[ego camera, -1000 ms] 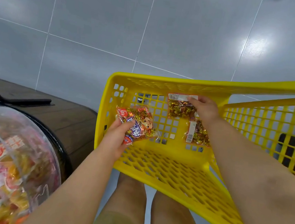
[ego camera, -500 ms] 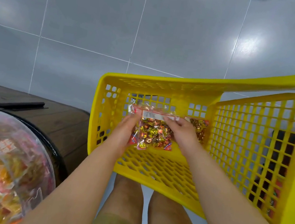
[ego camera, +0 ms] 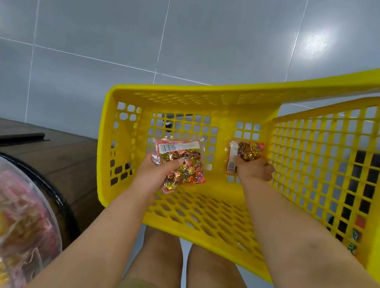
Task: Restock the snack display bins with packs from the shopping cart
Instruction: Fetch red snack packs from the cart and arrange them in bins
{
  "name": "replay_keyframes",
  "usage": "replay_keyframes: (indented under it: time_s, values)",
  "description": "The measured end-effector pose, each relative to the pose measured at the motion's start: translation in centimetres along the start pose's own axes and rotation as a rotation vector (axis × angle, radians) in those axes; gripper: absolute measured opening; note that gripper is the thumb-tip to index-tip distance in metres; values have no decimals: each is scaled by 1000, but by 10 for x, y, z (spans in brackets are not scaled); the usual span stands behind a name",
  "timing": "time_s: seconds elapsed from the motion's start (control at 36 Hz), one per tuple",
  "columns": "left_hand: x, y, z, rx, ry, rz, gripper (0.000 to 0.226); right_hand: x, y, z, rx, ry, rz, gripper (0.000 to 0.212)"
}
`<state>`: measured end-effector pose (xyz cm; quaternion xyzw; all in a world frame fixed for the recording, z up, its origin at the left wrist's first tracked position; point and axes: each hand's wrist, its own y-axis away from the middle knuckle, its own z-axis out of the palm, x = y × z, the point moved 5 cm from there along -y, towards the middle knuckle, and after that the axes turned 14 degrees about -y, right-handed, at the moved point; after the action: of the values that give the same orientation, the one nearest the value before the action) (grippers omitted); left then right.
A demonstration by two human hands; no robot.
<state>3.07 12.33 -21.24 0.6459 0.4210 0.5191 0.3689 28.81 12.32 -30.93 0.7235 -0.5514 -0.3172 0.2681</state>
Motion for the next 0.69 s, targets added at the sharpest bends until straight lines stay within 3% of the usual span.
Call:
replay_keyframes:
  time_s: [0.14, 0.36, 0.47, 0.58, 0.69]
  values:
    - [-12, -4, -10, 93, 28, -63, 54, -3, -5, 13, 0, 57, -61, 98]
    - [-6, -7, -15, 109, -33, -11, 45, -14, -6, 19, -132, 9, -202, 99]
    - [4, -1, -22, 161, -46, 48, 46, -22, -5, 8, -157, 119, -245, 75]
    - [11, 15, -28, 154, 3, 70, 49, -26, 15, -2, -339, 40, -243, 47]
    - [18, 49, -36, 158, -19, 88, 35, -31, 51, -30, -452, 5, -216, 47]
